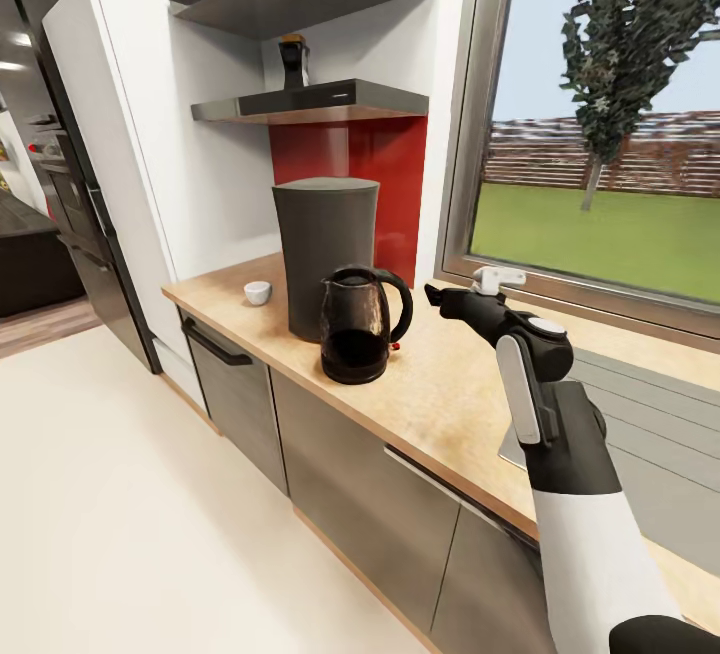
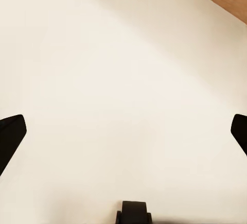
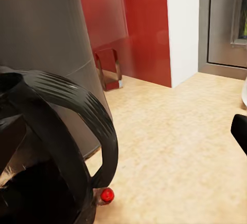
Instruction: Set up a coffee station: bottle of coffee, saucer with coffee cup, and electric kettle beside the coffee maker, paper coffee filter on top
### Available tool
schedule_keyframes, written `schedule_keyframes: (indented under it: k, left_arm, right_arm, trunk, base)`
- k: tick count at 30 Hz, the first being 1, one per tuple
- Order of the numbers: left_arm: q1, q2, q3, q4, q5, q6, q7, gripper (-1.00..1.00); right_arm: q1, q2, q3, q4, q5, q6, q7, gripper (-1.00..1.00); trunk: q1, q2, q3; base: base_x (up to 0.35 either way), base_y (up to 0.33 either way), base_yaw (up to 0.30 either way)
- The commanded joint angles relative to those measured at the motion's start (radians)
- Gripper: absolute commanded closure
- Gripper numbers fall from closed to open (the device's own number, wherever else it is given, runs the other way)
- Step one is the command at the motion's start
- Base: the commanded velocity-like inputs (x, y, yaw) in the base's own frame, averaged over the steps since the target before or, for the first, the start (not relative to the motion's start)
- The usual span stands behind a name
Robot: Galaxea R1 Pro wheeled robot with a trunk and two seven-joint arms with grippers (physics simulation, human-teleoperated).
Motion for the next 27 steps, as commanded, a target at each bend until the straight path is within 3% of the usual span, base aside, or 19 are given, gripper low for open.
schedule_keyframes:
  k: [1,14,27]
  left_arm:
    - [0.001,0.0,0.0,-0.001,0.003,-0.001,0.001,-1.0]
    - [0.001,0.001,0.001,-0.001,0.003,-0.001,0.001,-1.0]
    - [0.001,0.003,0.001,-0.001,0.003,-0.001,0.001,-1.0]
  right_arm:
    - [-0.001,0.0,0.0,-0.001,-0.005,0.004,-0.002,-1.0]
    - [-0.001,0.0,-0.005,-0.001,-0.006,0.004,-0.002,-1.0]
    - [0.0,0.0,-0.005,-0.001,-0.006,0.004,-0.002,-1.0]
  trunk:
    - [0.0,0.0,-0.001]
    - [0.0,0.0,-0.001]
    - [0.0,0.0,-0.001]
  base:
    - [0.0,0.0,0.0]
    - [0.029,0.026,-0.011]
    - [0.03,0.027,-0.252]
